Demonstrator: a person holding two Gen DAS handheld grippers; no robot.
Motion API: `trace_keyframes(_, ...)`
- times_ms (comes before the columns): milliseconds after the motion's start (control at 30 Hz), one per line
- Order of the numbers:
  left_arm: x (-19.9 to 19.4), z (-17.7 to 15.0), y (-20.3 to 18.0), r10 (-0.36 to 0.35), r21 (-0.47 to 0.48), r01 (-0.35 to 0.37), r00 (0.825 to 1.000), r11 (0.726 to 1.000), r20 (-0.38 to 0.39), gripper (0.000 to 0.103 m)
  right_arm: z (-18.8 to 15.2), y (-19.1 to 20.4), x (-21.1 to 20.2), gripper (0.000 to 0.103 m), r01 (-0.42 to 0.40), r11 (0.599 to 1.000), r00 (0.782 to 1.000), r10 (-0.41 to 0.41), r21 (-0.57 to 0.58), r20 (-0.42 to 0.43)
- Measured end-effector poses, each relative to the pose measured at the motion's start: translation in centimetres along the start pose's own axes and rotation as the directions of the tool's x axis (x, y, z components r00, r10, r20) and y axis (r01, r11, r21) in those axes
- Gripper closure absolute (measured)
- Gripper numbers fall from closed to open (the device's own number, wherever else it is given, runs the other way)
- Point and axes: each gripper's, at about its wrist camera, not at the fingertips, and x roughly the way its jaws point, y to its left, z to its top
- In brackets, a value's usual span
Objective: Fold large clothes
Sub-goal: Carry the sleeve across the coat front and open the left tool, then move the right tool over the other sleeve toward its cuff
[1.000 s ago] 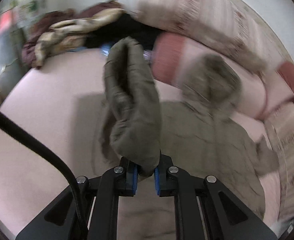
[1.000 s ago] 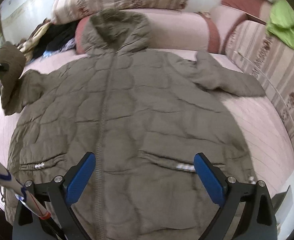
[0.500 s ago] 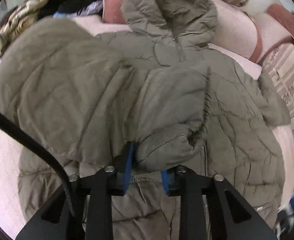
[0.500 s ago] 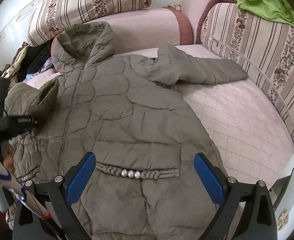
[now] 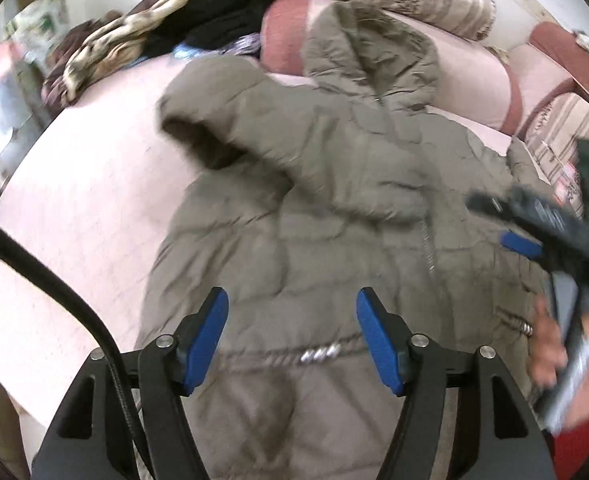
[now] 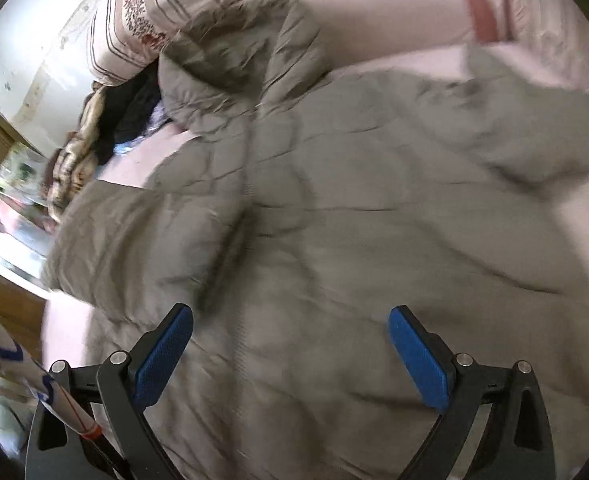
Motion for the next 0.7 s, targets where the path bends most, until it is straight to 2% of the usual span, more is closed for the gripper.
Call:
trace_keyframes(67,-0.6,-0.5,0.9,0.015,-0.026,-0.015,1.000,1.000,0.003,0.038,0.5,1.1,2.4,0.004,-0.035,0.999,0.998,0.035,0.017,-0.043)
trace_keyframes(133,-1.4,-0.9,2.0,0.020,-0.056,-0.019,1.000,0.998,0.010,0.038,0.7,2.4,4.5,0.007,-0.025,1.000,0.997,0.025,0.003,-0.066)
trace_keyframes(200,-1.9,-1.3,2.7,0.025,-0.076,-0.023,1.000,0.997,0.014,0.038,0.9,3.6,5.6,0.027,0.007,1.000,0.997,-0.009,-0.016,-0.079)
trace_keyframes(267,-2.4,-1.6,3.2,0.037,-0.092,-0.035,0.999,0.995,0.013,0.038,1.3,4.4,6.0,0.076,-0.017,1.000,0.994,0.016,-0.012,-0.109)
trace_keyframes(300,-2.7,-1.8,3.5,0.043,-0.098,-0.041,0.999,0.994,0.014,0.038,1.7,4.5,5.7,0.078,-0.022,1.000,0.994,0.021,-0.005,-0.111)
trace_keyframes(333,-3.0,-2.0,3.7,0.051,-0.104,-0.049,0.999,0.993,0.015,0.038,2.1,4.6,5.2,0.084,-0.026,1.000,0.994,0.025,-0.003,-0.103)
trace_keyframes(433,-3.7,-2.4,3.8,0.062,-0.117,-0.060,0.998,0.991,0.018,0.038,3.3,4.7,2.4,0.090,0.018,0.999,0.999,-0.019,-0.043,-0.035)
trace_keyframes(500,-4.3,-2.8,3.8,0.062,-0.123,-0.059,0.998,0.991,0.022,0.038,4.2,4.0,0.3,0.090,0.086,0.994,0.996,-0.085,-0.068,0.021)
trace_keyframes(600,-4.9,-3.1,3.5,0.061,-0.115,-0.058,0.998,0.992,0.023,0.038,5.2,1.8,-1.9,0.091,0.181,0.981,0.982,-0.176,-0.064,0.074)
trace_keyframes(700,-5.0,-3.2,2.6,0.056,-0.092,-0.054,0.998,0.994,0.019,0.038,6.0,-0.7,-2.7,0.091,0.254,0.967,0.964,-0.250,-0.031,0.087)
